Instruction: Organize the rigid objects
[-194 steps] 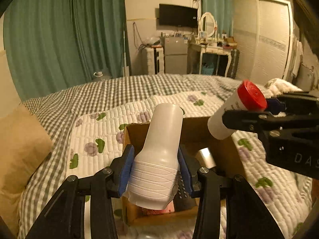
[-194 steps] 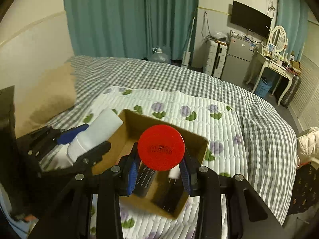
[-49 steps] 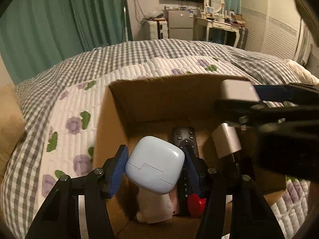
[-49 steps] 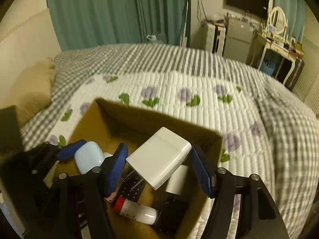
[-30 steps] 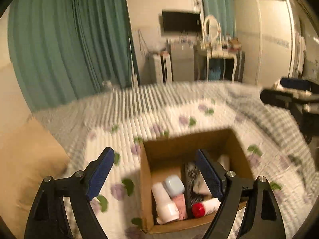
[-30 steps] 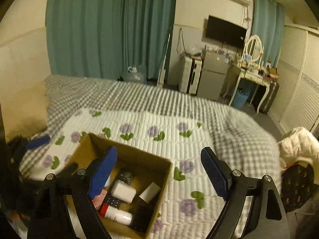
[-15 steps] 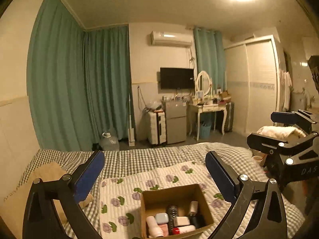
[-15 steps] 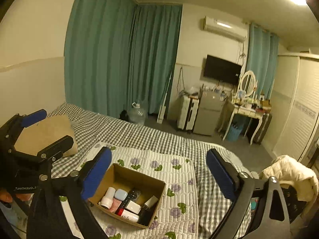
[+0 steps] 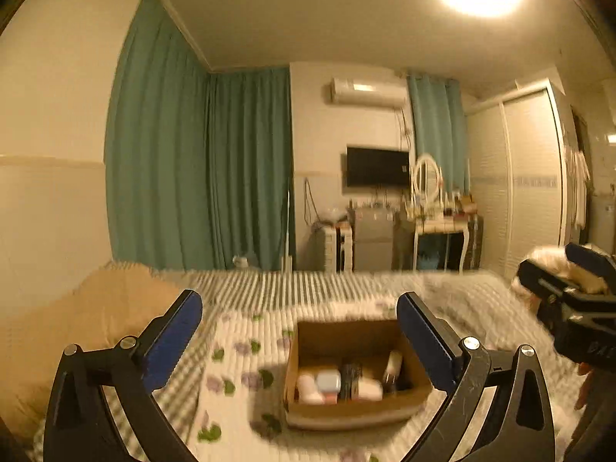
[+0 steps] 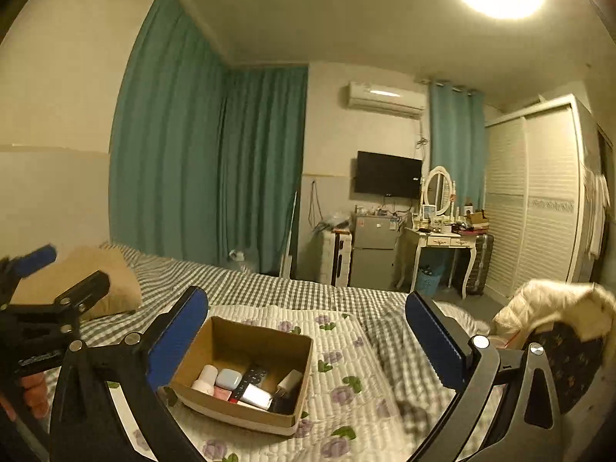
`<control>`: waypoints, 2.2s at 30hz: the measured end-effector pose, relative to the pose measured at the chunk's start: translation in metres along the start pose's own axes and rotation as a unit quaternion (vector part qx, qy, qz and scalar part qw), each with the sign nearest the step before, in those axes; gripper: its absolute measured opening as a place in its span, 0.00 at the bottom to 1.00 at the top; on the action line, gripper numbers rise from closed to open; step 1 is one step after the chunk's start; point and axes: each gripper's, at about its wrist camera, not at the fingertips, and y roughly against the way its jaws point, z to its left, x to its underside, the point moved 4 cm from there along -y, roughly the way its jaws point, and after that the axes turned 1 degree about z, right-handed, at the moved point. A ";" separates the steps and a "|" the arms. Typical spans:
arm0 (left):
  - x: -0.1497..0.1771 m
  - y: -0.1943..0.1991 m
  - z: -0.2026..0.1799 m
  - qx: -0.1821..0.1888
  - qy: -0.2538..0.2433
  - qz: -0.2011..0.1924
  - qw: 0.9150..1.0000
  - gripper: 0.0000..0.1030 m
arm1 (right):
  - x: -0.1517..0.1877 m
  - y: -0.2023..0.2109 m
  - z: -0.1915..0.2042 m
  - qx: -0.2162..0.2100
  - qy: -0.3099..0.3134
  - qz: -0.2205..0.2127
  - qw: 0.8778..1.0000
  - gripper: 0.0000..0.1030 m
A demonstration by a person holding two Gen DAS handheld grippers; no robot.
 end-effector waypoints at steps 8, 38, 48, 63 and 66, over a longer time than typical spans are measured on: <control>0.071 -0.038 0.009 -0.038 -0.012 0.046 0.998 1.00 | 0.086 -0.046 0.005 0.018 0.018 0.059 0.998 1.00; 0.092 -0.045 0.002 -0.023 -0.013 0.079 0.997 1.00 | 0.101 -0.062 0.006 0.006 0.012 0.092 0.996 1.00; 0.092 -0.045 0.000 -0.029 -0.022 0.079 0.996 1.00 | 0.106 -0.068 0.006 0.006 0.012 0.103 0.995 1.00; 0.094 -0.049 0.002 -0.025 -0.012 0.090 0.996 1.00 | 0.109 -0.073 0.005 0.005 0.008 0.114 0.993 1.00; 0.094 -0.049 0.002 -0.024 -0.012 0.091 0.995 1.00 | 0.109 -0.073 0.005 0.005 0.008 0.113 0.993 1.00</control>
